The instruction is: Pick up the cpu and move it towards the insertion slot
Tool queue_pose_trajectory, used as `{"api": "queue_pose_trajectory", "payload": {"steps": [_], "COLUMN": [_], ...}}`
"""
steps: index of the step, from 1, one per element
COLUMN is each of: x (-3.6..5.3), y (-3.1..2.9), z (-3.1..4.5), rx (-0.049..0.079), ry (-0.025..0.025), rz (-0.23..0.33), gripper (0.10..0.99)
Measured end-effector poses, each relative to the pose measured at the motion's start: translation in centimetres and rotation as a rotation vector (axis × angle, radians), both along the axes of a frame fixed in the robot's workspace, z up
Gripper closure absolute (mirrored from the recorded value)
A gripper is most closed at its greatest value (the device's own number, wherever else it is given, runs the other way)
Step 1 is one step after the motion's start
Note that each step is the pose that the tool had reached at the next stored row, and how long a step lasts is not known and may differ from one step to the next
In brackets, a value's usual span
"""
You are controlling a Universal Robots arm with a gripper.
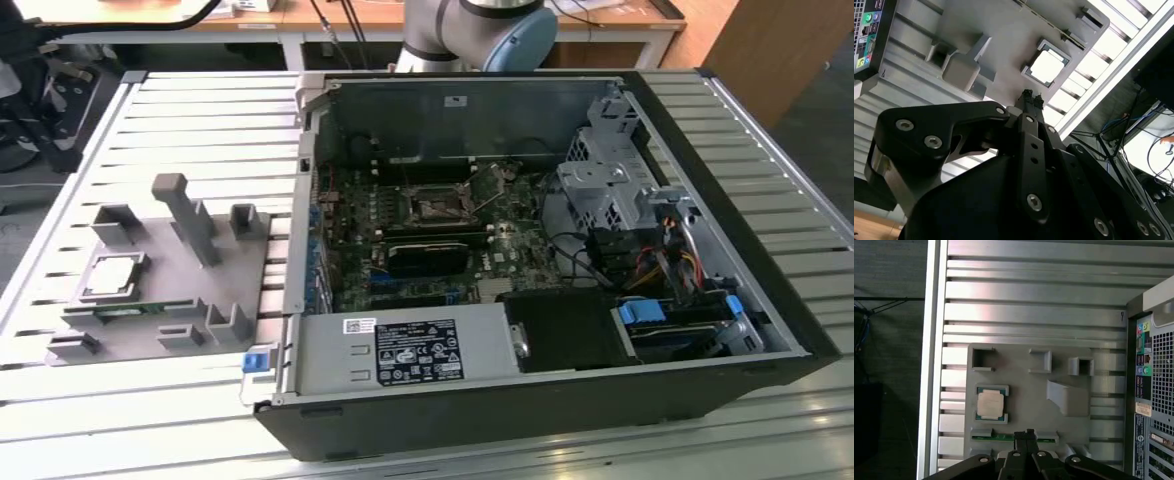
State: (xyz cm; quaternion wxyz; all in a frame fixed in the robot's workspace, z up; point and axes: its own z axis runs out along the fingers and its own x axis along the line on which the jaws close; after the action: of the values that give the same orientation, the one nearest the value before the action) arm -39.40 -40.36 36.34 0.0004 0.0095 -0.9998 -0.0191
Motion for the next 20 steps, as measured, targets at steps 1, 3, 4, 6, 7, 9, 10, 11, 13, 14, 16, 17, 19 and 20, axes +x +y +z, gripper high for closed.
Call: {"api": "queue_pose_trajectory", "payload": {"steps": [1, 3, 4, 6, 7, 9, 10, 11, 13, 14, 16, 17, 19, 20], "x": [-0.04, -0.27, -0.41, -0.71, -0.84, -1.14, -1.36, -1.57, -1.94, -2.18, -2.61, -2.82, -3.3, -3.56], "y": [0.0, 0.0, 0.0, 0.0, 0.0, 0.0, 0.0, 0.0, 0.0, 0.0, 0.0, 0.0, 0.0, 0.01], "z": [0.0, 0.0, 0.0, -0.02, -0.05, -0.08, -0.1, -0.13, -0.2, -0.25, -0.38, -0.45, -0.58, -0.66], "rx": [0.0, 0.0, 0.0, 0.0, 0.0, 0.0, 0.0, 0.0, 0.0, 0.0, 0.0, 0.0, 0.0, 0.0], "ry": [0.0001, 0.0001, 0.0001, 0.0, -0.0001, 0.0, 0.0002, 0.0001, 0.0001, 0.0, -0.0001, 0.0, 0.0001, 0.0001], "rz": [0.0, 0.0, 0.0, 0.0, 0.0, 0.0, 0.0, 0.0, 0.0, 0.0, 0.0, 0.0, 0.0, 0.0], "gripper": [0.98, 0.98, 0.98, 0.98, 0.98, 0.98, 0.98, 0.98, 0.98, 0.98, 0.98, 0.98, 0.98, 0.98]}}
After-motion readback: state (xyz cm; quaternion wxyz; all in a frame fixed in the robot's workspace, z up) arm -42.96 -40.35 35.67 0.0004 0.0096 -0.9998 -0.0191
